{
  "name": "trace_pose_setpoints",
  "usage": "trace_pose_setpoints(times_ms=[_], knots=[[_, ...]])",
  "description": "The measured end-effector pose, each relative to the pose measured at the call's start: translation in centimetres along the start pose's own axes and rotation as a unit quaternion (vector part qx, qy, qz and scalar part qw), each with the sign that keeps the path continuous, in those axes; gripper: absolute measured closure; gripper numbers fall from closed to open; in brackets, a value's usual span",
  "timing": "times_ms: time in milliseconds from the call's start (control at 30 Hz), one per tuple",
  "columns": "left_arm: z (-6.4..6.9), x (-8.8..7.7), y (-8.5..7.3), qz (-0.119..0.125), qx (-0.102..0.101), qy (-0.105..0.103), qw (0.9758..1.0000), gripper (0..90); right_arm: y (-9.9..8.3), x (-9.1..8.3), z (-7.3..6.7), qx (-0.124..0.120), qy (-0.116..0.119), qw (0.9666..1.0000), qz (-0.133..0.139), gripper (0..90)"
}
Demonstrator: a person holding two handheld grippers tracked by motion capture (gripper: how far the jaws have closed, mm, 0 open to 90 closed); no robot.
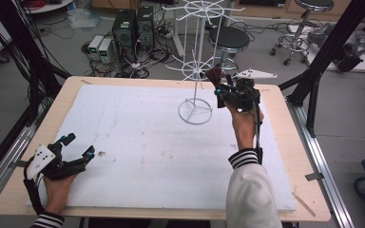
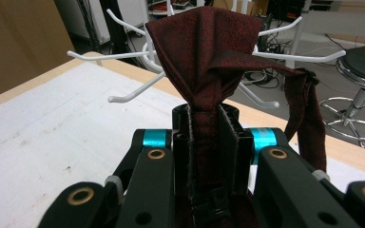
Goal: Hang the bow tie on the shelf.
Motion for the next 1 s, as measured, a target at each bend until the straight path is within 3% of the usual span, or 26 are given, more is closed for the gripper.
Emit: trace_pose_setpoints(times_ms=[1000], knots=[[0.0,0.0,0.0,0.001,0.001,0.000,1.0000,12.3,-2.1,2.1,0.0,0.014,0.010,0.9993,-0.034,77.5]])
Point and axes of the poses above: each handheld gripper's, and its own axes: x roughly forward along the jaws, y roughly out of its top, z roughly to its right, the point moved 7 cm from there along x, roughly forward along the jaws, and after that the axes turned 1 degree about z, right-handed, at the moved point
